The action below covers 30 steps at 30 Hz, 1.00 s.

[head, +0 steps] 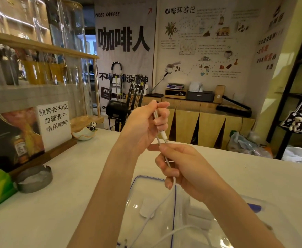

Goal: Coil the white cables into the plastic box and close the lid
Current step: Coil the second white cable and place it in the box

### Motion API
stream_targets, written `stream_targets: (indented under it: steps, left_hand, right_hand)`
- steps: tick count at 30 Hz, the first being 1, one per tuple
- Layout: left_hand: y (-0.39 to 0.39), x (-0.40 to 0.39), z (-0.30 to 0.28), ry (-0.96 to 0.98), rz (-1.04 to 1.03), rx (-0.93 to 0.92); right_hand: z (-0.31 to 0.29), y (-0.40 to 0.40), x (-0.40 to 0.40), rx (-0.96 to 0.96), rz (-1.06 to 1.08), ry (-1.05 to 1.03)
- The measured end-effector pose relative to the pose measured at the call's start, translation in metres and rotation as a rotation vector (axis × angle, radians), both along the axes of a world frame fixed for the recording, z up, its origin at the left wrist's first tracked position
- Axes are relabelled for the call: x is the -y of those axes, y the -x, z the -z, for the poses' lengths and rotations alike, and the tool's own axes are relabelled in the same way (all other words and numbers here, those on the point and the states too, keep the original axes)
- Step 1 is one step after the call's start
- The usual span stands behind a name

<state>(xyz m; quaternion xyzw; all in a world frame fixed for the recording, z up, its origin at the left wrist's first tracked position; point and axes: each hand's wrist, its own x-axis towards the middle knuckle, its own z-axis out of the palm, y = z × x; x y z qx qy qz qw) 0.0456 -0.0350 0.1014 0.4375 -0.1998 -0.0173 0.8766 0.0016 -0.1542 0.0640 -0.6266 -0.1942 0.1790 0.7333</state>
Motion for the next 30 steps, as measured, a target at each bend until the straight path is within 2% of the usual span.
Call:
stream_targets:
  steps: [2, 5, 7, 10, 14, 16, 18, 20, 21, 24, 26, 28, 30]
  left_hand:
    - [0.000, 0.008, 0.001, -0.109, -0.126, 0.073]
    - [-0.004, 0.012, 0.009, -0.330, -0.381, 0.297]
    - [-0.004, 0.013, 0.011, -0.499, -0.517, 0.416]
    - [0.003, 0.014, 0.010, -0.797, -0.536, 0.470]
    - [0.008, 0.021, 0.007, -1.255, -0.505, 0.373]
    - [0.009, 0.022, 0.006, -1.404, -0.462, 0.353]
    - [0.013, 0.019, 0.004, -1.389, -0.218, 0.333]
    - [0.015, 0.010, 0.001, -1.253, 0.094, 0.303]
    - [0.015, 0.006, 0.000, -1.197, 0.184, 0.299]
    - [0.011, 0.000, 0.002, -1.182, 0.295, 0.283]
    - [0.006, -0.002, 0.006, -1.161, 0.415, 0.252]
    - [0.002, -0.007, 0.009, -1.045, 0.574, 0.244]
    - [0.000, -0.009, 0.009, -0.874, 0.724, 0.250]
  right_hand:
    - [-0.002, 0.001, 0.003, -0.044, -0.024, -0.052]
    - [-0.008, 0.002, 0.008, -0.136, -0.062, -0.120]
    - [-0.014, 0.001, 0.014, -0.144, -0.063, -0.095]
    - [-0.022, -0.001, 0.027, -0.043, -0.030, 0.090]
    - [-0.029, 0.002, 0.037, 0.193, 0.138, 0.393]
    - [-0.032, 0.003, 0.040, 0.279, 0.193, 0.435]
    - [-0.035, 0.005, 0.046, 0.325, 0.187, 0.434]
    - [-0.038, 0.006, 0.052, 0.407, 0.142, 0.411]
    - [-0.038, 0.006, 0.054, 0.489, 0.138, 0.382]
    - [-0.033, -0.001, 0.056, 0.826, 0.317, 0.355]
    - [-0.029, -0.005, 0.055, 0.975, 0.433, 0.404]
    - [-0.028, -0.006, 0.054, 1.013, 0.460, 0.387]
    - [-0.027, -0.007, 0.052, 0.968, 0.423, 0.285]
